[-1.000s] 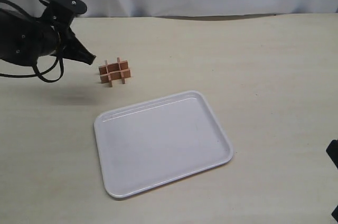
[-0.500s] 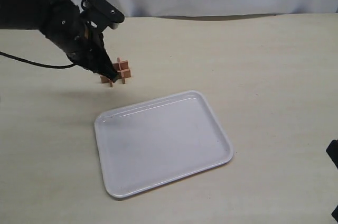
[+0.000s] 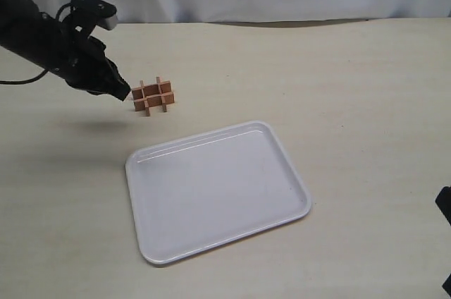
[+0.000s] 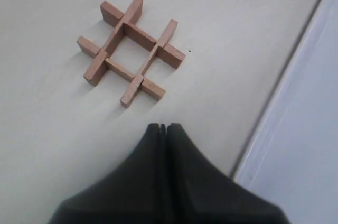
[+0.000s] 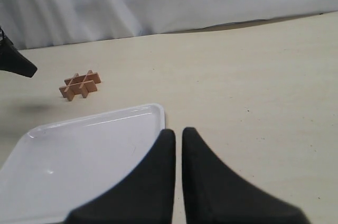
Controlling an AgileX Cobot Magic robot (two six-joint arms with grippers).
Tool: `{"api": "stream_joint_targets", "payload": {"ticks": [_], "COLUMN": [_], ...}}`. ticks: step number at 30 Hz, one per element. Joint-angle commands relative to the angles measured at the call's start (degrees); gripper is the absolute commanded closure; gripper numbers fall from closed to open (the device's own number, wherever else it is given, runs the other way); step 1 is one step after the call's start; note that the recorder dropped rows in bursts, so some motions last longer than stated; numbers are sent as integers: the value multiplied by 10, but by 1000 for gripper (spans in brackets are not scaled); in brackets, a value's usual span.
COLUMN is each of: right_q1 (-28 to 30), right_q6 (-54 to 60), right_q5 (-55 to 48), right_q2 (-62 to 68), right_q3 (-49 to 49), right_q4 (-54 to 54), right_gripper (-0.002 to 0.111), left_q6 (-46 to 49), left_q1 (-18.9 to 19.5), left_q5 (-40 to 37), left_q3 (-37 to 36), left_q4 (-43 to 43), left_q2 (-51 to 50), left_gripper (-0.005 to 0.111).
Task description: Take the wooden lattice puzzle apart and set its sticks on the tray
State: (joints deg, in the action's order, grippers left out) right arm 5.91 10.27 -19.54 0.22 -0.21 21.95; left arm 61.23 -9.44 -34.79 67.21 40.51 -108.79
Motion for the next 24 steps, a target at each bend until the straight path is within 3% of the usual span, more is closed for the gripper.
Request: {"api": "stream_joint_targets", "payload": {"ticks": [1, 14, 17, 22, 24], "right_q1": [0, 0, 0, 0, 0], "right_q6": [4, 4, 4, 4, 4], "right_q5": [-1, -1, -1, -1, -1], "right_q2": [-2, -2, -2, -2, -2], "right_q3": [2, 2, 2, 2, 2], "right_q4": [-4, -4, -4, -4, -4], "right_gripper": [104, 104, 104, 104, 104], "left_q6": [80, 97, 100, 103, 114], "left_q1": [16, 14, 14, 14, 14], "left_q5": [2, 65, 69, 69, 78], "left_q3": [-6, -1, -1, -1, -1], "left_q4": [39, 40, 40, 51, 63], "left_q2": [-39, -83, -83, -83, -83], "left_gripper": [107, 106, 94, 60, 52]}}
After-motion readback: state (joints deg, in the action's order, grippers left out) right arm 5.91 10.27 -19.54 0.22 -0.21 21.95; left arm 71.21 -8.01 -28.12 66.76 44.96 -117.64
